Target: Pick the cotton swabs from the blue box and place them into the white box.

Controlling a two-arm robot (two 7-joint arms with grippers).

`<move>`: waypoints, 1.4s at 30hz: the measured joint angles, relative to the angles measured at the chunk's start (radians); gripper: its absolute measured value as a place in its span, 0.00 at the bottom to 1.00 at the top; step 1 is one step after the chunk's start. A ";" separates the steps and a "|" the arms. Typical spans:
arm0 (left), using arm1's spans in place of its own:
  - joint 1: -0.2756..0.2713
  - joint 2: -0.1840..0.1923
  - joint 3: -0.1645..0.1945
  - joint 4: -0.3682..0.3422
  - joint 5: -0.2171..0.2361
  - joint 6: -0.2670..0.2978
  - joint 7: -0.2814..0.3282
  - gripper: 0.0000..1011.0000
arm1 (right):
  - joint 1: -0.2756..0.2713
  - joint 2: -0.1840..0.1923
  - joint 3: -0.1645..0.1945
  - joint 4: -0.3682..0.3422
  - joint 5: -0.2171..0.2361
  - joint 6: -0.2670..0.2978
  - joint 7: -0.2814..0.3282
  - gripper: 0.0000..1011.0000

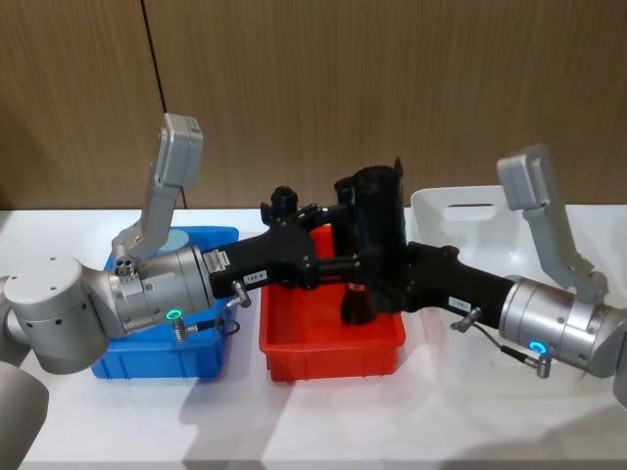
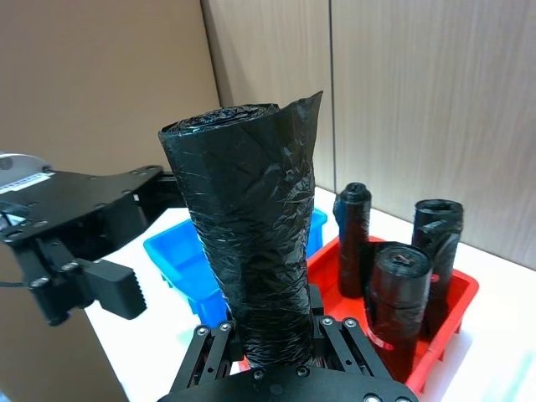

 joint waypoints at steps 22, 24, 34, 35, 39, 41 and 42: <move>0.000 0.000 0.000 0.000 0.000 0.000 0.001 0.99 | 0.029 0.028 0.047 0.080 0.042 -0.048 -0.044 0.40; 0.000 0.000 0.000 0.000 0.000 0.000 0.001 0.99 | 0.033 0.033 0.054 0.090 0.044 -0.055 -0.049 0.40; 0.000 0.000 0.000 0.000 0.000 0.000 0.001 0.99 | 0.051 0.052 0.080 0.134 0.033 -0.072 -0.084 0.40; 0.000 0.000 0.000 0.000 0.000 0.000 0.001 0.99 | 0.052 0.052 0.081 0.137 0.029 -0.072 -0.090 0.40; 0.000 0.000 0.000 0.000 0.000 0.000 0.001 0.99 | 0.061 0.056 0.085 0.154 0.000 -0.066 -0.123 0.40; 0.000 0.000 0.000 0.000 0.000 0.000 0.001 0.99 | 0.063 0.057 0.086 0.158 -0.010 -0.062 -0.135 0.40; 0.000 0.000 0.000 0.000 0.000 0.000 0.001 0.99 | 0.067 0.057 0.086 0.164 -0.024 -0.058 -0.146 0.40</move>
